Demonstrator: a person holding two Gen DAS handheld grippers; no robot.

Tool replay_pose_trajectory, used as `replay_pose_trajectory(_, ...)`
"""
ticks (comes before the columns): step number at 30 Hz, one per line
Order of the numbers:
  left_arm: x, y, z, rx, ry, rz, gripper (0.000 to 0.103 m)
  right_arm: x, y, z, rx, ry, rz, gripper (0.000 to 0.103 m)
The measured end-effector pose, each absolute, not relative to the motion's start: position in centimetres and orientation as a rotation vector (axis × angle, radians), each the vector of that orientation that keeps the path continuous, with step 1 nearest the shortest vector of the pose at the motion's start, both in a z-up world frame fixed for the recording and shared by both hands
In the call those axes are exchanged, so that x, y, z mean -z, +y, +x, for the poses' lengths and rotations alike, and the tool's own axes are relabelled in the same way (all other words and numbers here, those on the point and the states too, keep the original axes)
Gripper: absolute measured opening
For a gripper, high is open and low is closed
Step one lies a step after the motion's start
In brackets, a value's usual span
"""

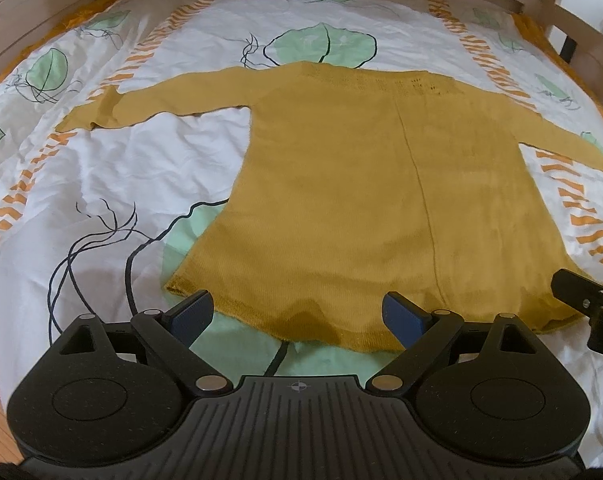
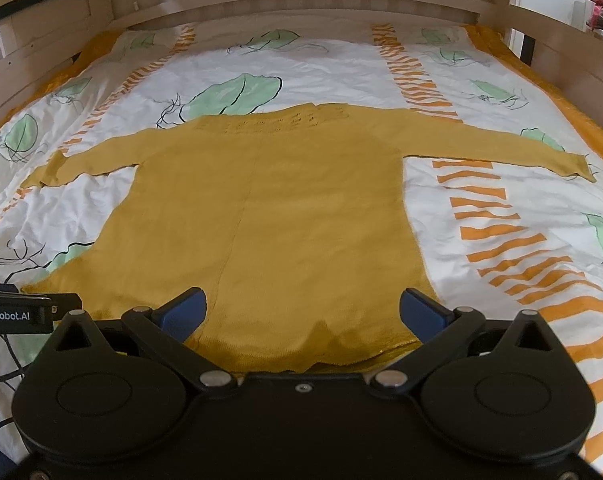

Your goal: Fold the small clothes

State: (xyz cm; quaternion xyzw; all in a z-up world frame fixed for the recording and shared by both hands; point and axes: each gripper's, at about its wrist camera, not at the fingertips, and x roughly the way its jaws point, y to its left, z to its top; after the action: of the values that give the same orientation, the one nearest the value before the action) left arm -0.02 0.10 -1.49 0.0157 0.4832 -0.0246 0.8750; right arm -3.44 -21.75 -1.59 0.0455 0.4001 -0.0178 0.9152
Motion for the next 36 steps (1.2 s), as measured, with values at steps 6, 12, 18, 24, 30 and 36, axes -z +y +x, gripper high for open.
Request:
replay_pose_trajectory(6, 1.62, 0.03, 0.02, 0.051, 1.018, 0.034, 0.092, 1.70, -21.64, -3.37, 0.033, 0.830, 0.095, 0.102)
replay_pose_trajectory(12, 1.72, 0.00, 0.17, 0.051, 1.022, 0.032, 0.092, 1.74, -21.57, -3.25, 0.031, 0.834, 0.094, 0.102)
replay_pose_trajectory(18, 1.99, 0.13, 0.34, 0.051, 1.034, 0.025, 0.092, 1.88, -21.52, -3.21, 0.029, 0.840, 0.092, 0.102)
replay_pose_trajectory(24, 2.01, 0.19, 0.36, 0.052, 1.036, 0.025, 0.092, 1.91, -21.51, -3.21, 0.029, 0.840, 0.093, 0.102)
replay_pose_trajectory(30, 1.98, 0.19, 0.47, 0.053, 1.040, 0.025, 0.092, 2.00, -21.56, -3.13, 0.028, 0.842, 0.093, 0.102)
replay_pose_trajectory(36, 1.98, 0.18, 0.48, 0.054, 1.039, 0.025, 0.092, 2.06, -21.53, -3.11, 0.027, 0.842, 0.093, 0.102)
